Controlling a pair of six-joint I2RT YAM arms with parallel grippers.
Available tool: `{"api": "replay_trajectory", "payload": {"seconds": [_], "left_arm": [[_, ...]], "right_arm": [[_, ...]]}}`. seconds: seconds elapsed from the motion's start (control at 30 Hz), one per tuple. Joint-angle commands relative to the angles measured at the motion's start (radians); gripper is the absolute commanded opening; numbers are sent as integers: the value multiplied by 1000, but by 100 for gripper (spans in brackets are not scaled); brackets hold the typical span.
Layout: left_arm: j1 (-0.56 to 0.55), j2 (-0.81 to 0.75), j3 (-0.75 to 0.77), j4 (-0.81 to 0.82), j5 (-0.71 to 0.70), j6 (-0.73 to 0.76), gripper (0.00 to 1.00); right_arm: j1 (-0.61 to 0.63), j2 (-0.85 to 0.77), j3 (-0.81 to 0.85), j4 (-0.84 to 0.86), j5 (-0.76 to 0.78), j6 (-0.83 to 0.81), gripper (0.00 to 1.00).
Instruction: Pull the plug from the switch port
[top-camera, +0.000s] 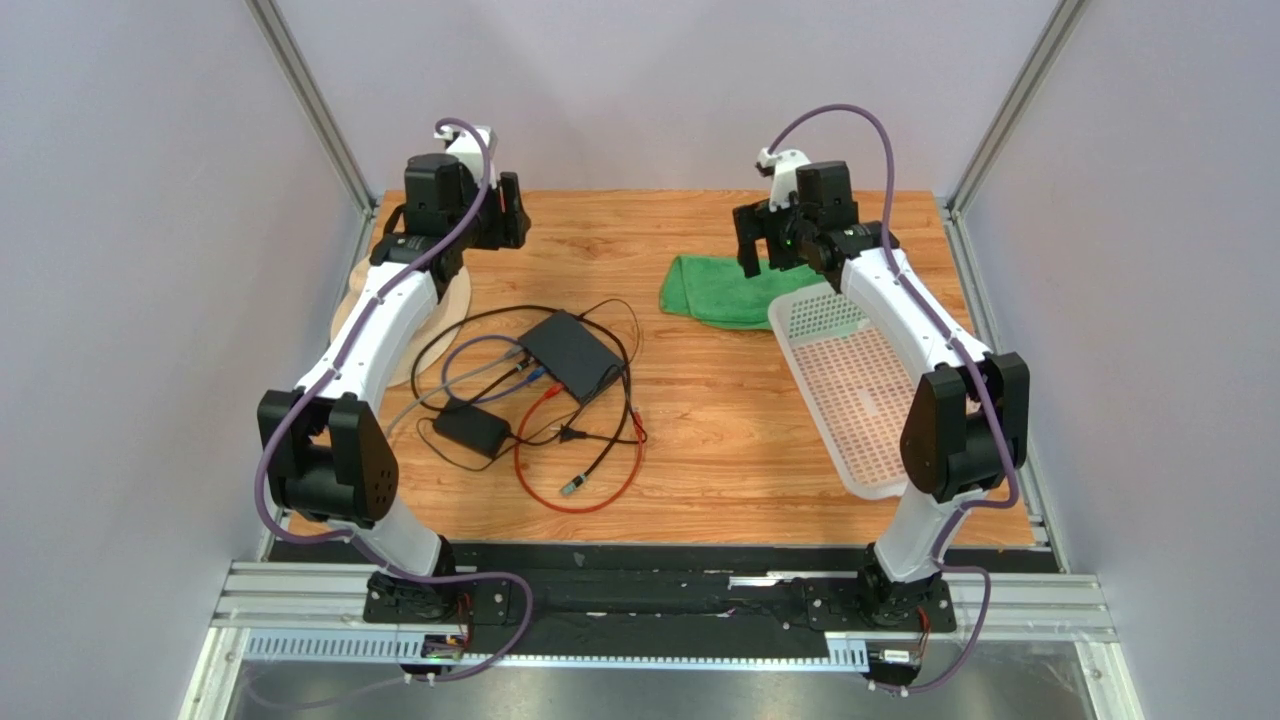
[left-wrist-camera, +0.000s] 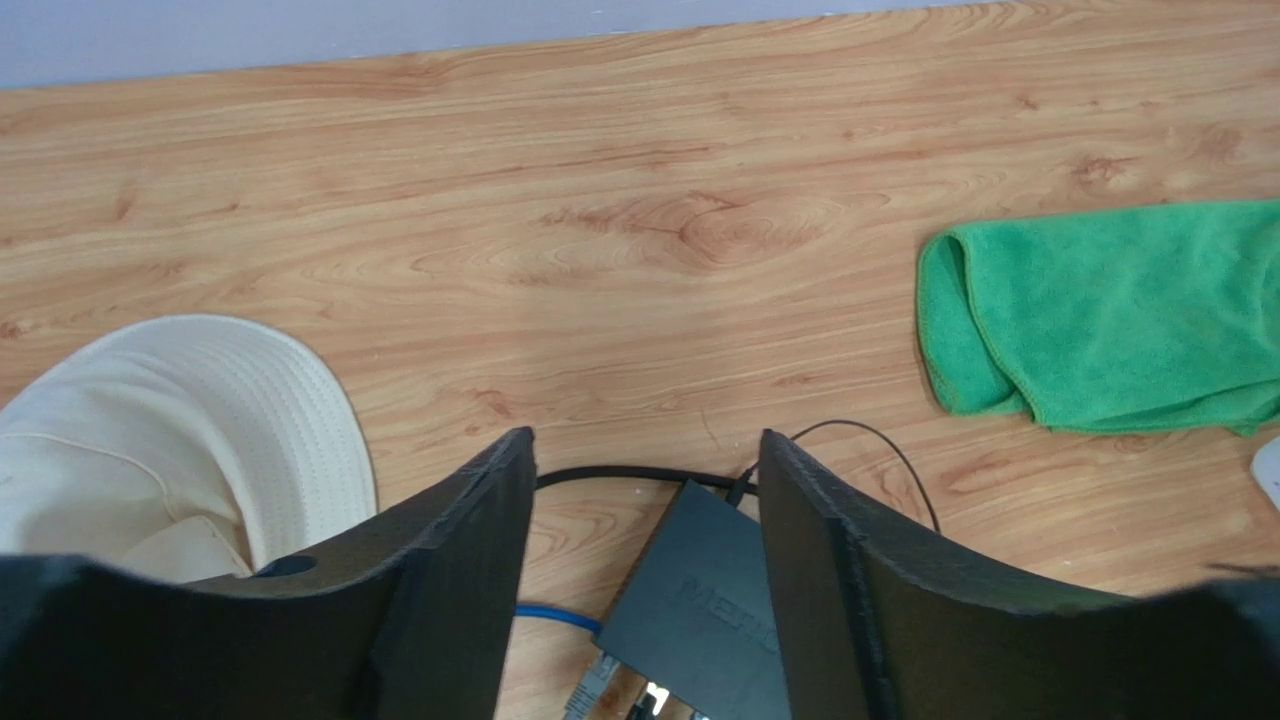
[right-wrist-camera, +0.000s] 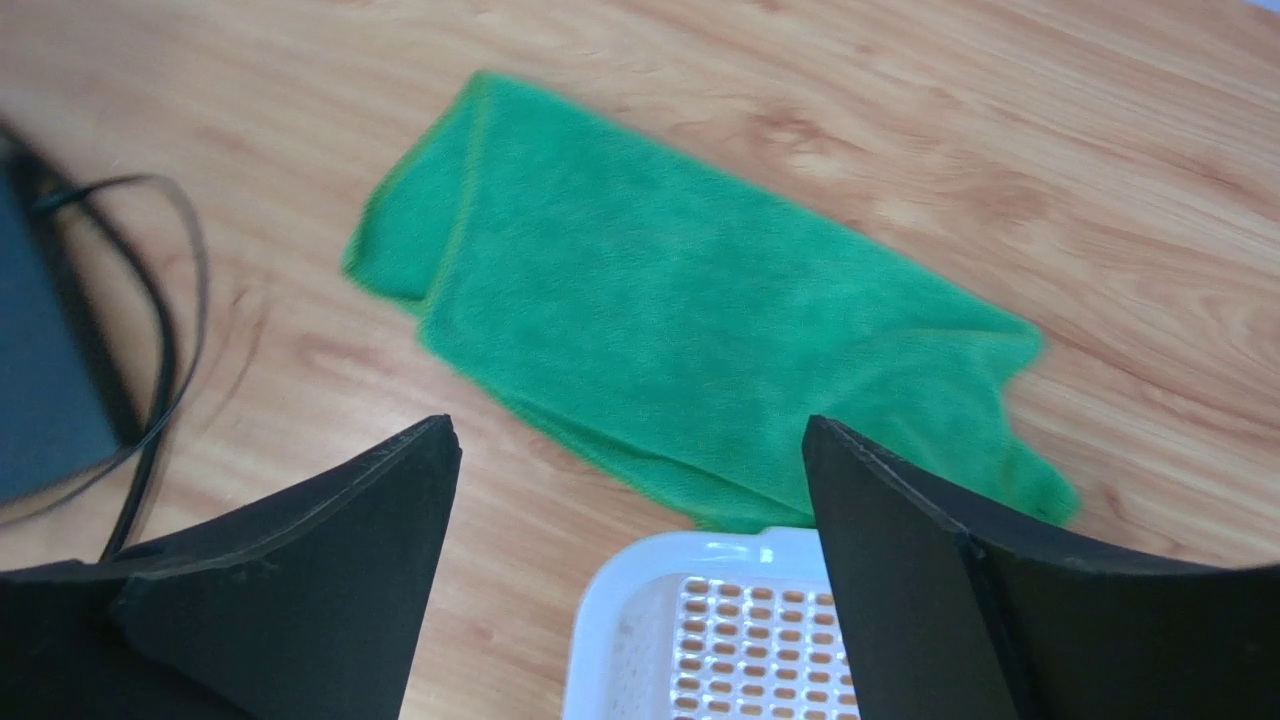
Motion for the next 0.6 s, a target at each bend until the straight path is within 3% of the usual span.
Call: {"api": "replay_trajectory", "payload": {"seconds": [0.0,0.07,0.3,0.57], "left_arm": [[-3,-31,-20,6,6,-15,78],[-3,-31,-30,12,-2,-23,84],[-4,-48,-85,24,-2,-43,88],[-18,-66,-137,27,0,-46,88]], "right_arm": [[21,21,45,-159,-311,-169,88],[36,42,56,-226,-456,-301,85],[90,99,48,-353,-399,-363,79],[78,116,-19,-502,-290,-381,50]]}}
